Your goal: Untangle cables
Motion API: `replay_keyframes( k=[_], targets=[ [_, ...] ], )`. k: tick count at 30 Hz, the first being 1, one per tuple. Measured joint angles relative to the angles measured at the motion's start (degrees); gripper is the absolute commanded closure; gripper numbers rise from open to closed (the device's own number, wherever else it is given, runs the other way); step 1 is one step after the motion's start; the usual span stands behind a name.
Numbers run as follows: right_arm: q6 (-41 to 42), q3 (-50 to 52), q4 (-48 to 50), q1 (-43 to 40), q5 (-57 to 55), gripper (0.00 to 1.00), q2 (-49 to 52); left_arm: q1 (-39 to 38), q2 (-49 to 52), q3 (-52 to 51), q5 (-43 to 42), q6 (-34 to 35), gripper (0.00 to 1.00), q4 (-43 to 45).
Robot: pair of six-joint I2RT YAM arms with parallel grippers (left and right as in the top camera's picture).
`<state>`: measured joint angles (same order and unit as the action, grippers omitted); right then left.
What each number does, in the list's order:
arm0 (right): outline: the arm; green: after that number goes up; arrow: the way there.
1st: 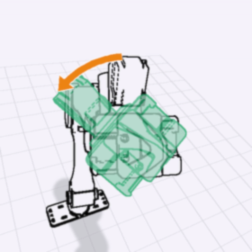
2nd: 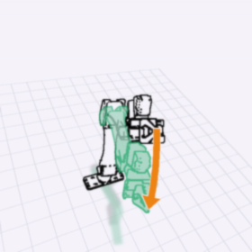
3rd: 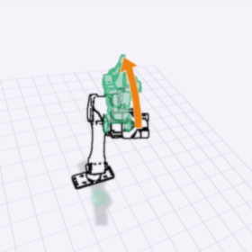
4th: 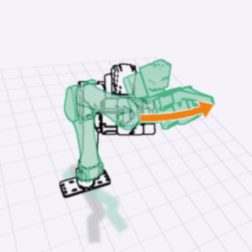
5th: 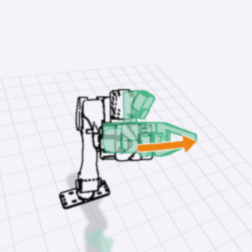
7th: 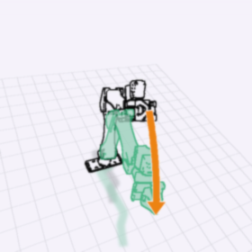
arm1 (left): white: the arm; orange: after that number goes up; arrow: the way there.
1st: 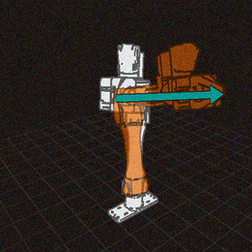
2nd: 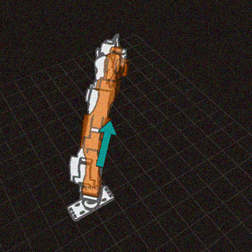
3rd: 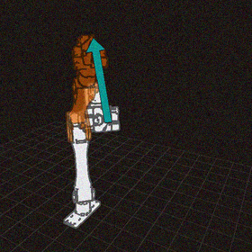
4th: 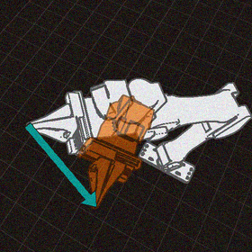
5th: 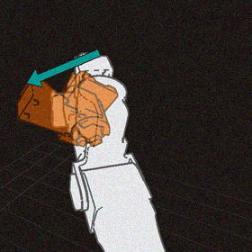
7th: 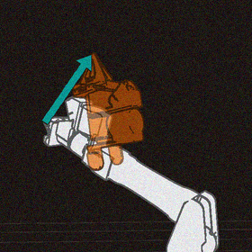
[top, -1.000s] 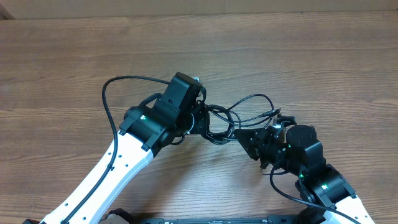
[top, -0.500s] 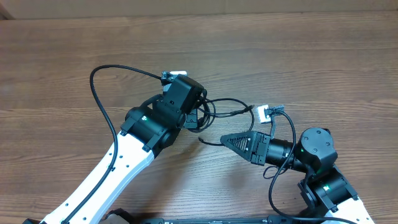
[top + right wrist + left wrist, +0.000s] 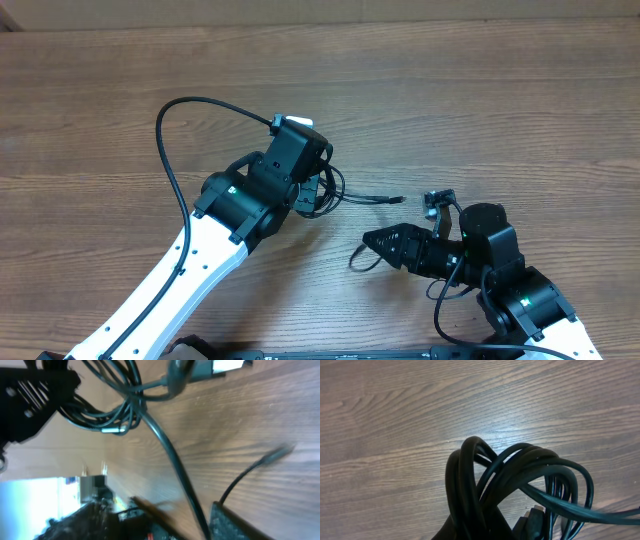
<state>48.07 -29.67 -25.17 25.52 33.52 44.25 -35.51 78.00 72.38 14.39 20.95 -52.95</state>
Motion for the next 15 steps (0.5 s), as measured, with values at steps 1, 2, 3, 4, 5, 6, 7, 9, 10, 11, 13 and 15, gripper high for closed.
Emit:
replay_keyframes(
  k=[1,2,3,4,5,6,7,9,10,11,13,15],
  targets=[
    [-0.61,0.0,-0.13,0.02,-0.63,0.13,0.0,0.0,0.0,0.0,-0.09,-0.37,0.96,0.0],
    [-1.01,0.0,-0.2,0.0,-1.05,0.05,0.0,0.0,0.0,0.0,-0.22,-0.68,0.96,0.0],
    [-1.84,0.0,-0.22,0.0,-1.18,0.0,0.0,0.0,0.02,-0.02,-0.28,-1.11,0.96,0.02],
    [-2.91,0.0,-0.39,0.0,-1.01,0.0,0.0,0.0,0.02,-0.02,-0.24,-1.7,0.96,0.0],
    [-3.65,0.0,-0.52,0.0,-0.81,0.01,0.0,0.0,0.02,-0.02,-0.15,-2.12,0.96,0.02],
    [-4.66,-0.04,-1.07,0.0,-0.55,0.0,0.0,0.0,0.0,0.0,0.42,-2.62,0.96,0.02],
    [-5.46,-0.07,-2.08,0.02,-0.31,0.0,0.0,0.0,0.0,-0.02,0.96,-3.02,0.96,0.02],
    [-7.82,-0.55,-4.96,0.0,0.37,0.0,0.0,0.0,0.0,-0.02,2.84,-4.0,0.96,0.02],
    [-9.31,-1.05,-6.56,0.0,0.74,0.0,0.0,0.02,0.0,-0.02,3.89,-4.83,0.96,0.02],
    [-10.82,-1.73,-7.87,0.0,0.96,0.0,0.0,0.02,0.0,-0.02,4.68,-6.03,0.96,0.02],
    [-14.97,-3.96,-10.36,0.0,1.29,0.0,0.0,0.0,0.0,-0.02,5.55,-9.2,0.96,0.02],
    [-19.58,-6.73,-11.39,0.0,1.66,0.0,0.0,0.02,0.0,-0.02,5.57,-12.96,0.96,0.04]
  ],
)
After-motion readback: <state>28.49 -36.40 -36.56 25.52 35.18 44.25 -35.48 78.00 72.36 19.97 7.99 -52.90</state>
